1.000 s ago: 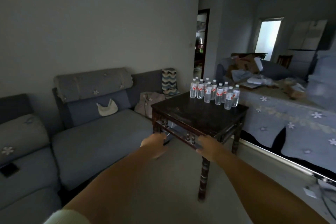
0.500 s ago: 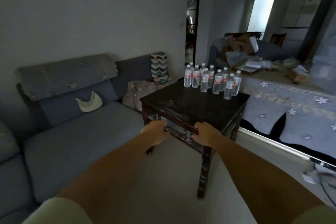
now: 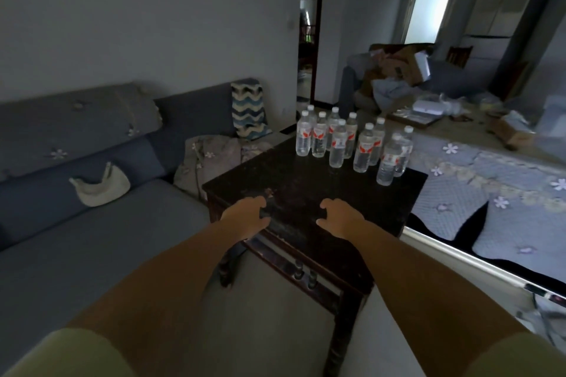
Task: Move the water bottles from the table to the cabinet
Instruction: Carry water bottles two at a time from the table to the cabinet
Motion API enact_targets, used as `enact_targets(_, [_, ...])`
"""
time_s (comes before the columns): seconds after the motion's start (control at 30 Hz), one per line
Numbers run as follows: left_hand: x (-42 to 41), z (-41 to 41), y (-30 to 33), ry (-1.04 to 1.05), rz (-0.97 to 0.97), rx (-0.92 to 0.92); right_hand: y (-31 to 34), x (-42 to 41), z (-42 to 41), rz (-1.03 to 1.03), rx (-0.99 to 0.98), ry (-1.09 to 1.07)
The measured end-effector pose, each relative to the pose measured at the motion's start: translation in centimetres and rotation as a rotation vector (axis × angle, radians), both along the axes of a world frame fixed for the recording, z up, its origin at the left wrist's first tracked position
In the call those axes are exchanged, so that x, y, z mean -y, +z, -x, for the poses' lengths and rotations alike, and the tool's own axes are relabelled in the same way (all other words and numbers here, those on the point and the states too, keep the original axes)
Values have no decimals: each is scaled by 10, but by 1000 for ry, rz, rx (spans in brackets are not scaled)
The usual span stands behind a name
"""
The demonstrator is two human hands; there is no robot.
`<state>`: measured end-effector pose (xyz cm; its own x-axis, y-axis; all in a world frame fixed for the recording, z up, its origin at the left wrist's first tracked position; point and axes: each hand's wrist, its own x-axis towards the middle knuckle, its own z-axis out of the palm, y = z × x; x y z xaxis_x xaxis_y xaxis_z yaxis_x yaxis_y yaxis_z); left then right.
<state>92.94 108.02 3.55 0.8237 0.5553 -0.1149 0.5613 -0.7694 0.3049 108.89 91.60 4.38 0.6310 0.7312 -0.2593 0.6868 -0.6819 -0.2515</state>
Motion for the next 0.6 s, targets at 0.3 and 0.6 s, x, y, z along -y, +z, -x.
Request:
enact_targets(0.3, [-83,-110,-28,-90,23,-16,-33,-72,-94,14,-33,-130])
enact_targets(0.6, [-214,-234,-67,-160,131,-37,-61,-162,-180,-15,-90,-296])
